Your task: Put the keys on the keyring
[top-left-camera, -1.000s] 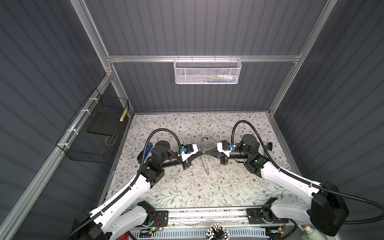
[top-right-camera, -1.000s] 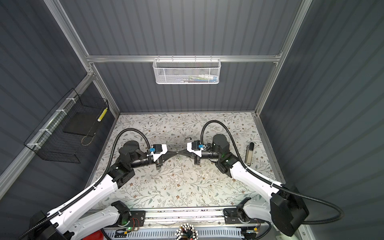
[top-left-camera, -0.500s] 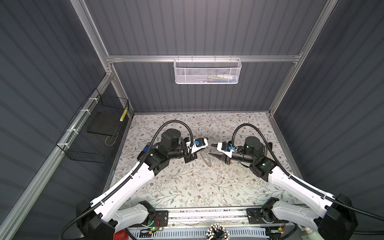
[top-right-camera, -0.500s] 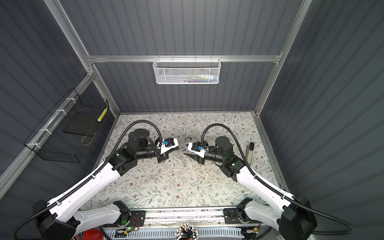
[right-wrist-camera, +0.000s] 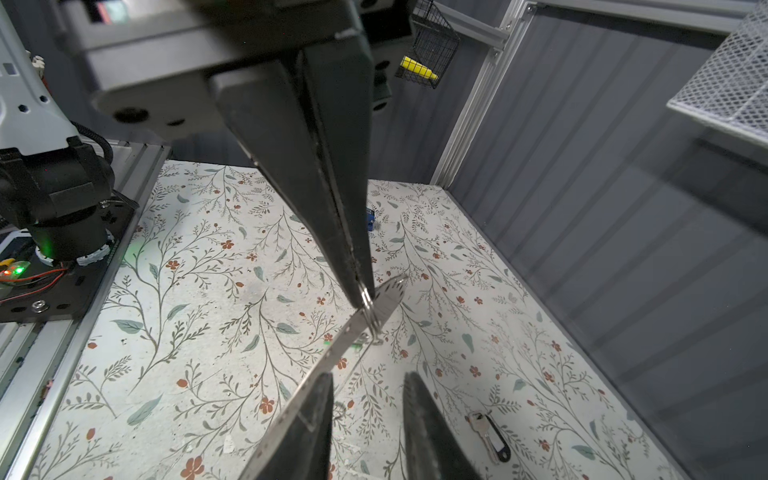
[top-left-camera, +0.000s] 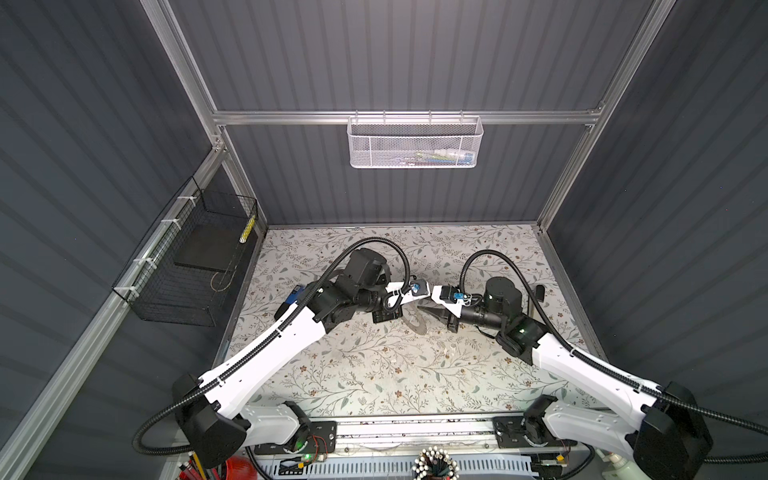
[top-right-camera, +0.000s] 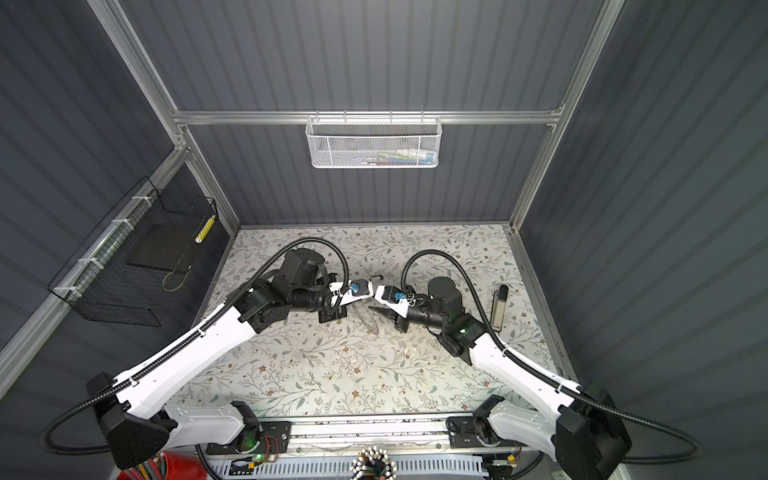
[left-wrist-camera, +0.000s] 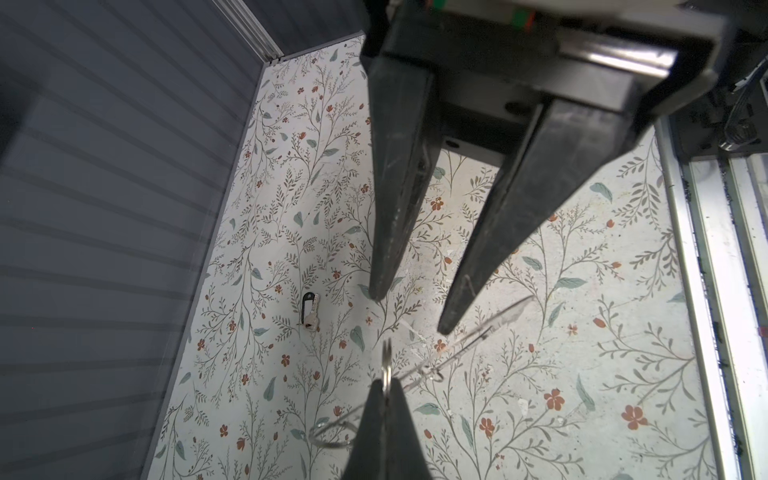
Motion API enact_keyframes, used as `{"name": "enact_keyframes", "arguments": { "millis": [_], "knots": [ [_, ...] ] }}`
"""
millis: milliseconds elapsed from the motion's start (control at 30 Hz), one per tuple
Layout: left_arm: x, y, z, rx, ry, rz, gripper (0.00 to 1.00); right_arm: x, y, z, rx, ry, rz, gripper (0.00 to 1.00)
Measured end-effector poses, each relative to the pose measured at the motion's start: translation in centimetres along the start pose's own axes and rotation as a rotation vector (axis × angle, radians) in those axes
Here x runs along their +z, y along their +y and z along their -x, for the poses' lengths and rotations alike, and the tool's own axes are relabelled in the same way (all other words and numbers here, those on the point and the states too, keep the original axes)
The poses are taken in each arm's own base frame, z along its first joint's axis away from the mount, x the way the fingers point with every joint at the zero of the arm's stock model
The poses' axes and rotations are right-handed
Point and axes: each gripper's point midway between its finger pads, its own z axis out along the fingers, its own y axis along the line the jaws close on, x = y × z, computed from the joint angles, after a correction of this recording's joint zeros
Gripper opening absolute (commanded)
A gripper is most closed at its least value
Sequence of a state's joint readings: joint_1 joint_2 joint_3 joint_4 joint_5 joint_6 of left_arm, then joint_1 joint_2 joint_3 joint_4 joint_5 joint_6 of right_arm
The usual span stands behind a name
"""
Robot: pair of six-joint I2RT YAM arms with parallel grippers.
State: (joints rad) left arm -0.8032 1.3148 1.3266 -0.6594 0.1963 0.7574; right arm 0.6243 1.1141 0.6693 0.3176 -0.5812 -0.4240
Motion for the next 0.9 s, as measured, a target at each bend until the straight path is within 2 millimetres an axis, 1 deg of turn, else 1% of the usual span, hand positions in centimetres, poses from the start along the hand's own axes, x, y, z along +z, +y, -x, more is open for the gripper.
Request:
{"name": "enact_keyframes", "arguments": {
  "millis": [267, 400, 567, 800, 900],
  "knots": [
    [0.8, -0.4, 0.3, 0.01, 0.044, -0.035, 0.0, 0.8, 0.2, -1.5, 0.045, -0.019, -0.003, 0.22],
    [0.8, -0.2, 0.8, 0.014, 0.047, -0.04, 0.0, 0.8, 0.1, -1.2, 0.045, -0.051, -0.017, 0.23],
    [0.8, -0.3, 0.8, 0.014, 0.049, -0.043, 0.0, 0.5, 0.2, -1.2, 0.037, -0.088, -0.038, 0.23],
    [0.8, -0.4, 0.7, 0.011, 0.053, -0.047, 0.0, -0.3, 0.8, -1.2, -0.003, -0.141, -0.067, 0.27],
    [0.8, -0.4, 0.6, 0.004, 0.057, -0.051, 0.0, -0.4, 1.3, -0.6, -0.053, -0.152, -0.078, 0.27]
  ]
}}
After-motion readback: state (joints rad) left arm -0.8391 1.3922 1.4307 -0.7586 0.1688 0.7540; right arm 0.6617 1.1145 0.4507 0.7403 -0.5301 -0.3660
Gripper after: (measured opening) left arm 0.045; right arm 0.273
